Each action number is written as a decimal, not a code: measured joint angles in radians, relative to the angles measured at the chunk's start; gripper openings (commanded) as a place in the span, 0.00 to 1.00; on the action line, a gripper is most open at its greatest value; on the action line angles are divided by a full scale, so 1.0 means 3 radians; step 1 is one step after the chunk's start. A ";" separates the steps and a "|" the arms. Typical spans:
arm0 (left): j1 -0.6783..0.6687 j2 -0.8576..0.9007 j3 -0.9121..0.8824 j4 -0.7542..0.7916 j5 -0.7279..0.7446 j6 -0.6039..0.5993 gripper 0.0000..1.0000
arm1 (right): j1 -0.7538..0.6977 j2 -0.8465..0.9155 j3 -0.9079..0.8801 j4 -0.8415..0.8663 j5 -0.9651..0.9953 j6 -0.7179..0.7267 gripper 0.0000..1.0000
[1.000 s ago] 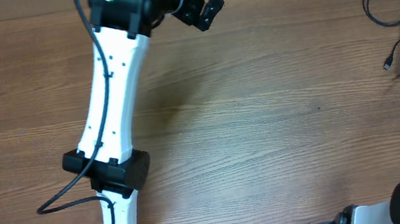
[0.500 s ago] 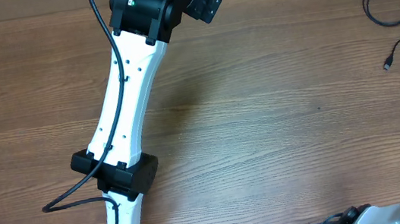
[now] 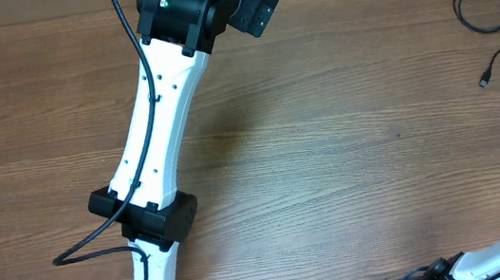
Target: Untangle cables
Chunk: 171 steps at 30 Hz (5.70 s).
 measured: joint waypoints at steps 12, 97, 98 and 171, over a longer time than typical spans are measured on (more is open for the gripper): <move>0.0000 0.0000 0.0000 -0.0151 0.0001 -0.0067 1.00 | -0.0020 0.0097 -0.1284 -0.0306 -0.0601 0.0432 0.04; 0.0111 -0.3065 -0.1506 0.1316 -0.1273 0.0432 1.00 | 0.3316 -0.5383 -0.2308 0.1363 -0.0530 0.0893 1.00; 0.0111 -0.3098 -0.1511 0.1296 -0.1273 0.0425 1.00 | 0.3316 -0.5562 -0.2312 0.1371 -0.0575 0.0903 1.00; 0.0111 -0.2873 -0.1545 0.0717 -0.1294 0.0055 1.00 | 0.2880 -0.5716 -0.7028 0.2511 0.0141 0.0788 1.00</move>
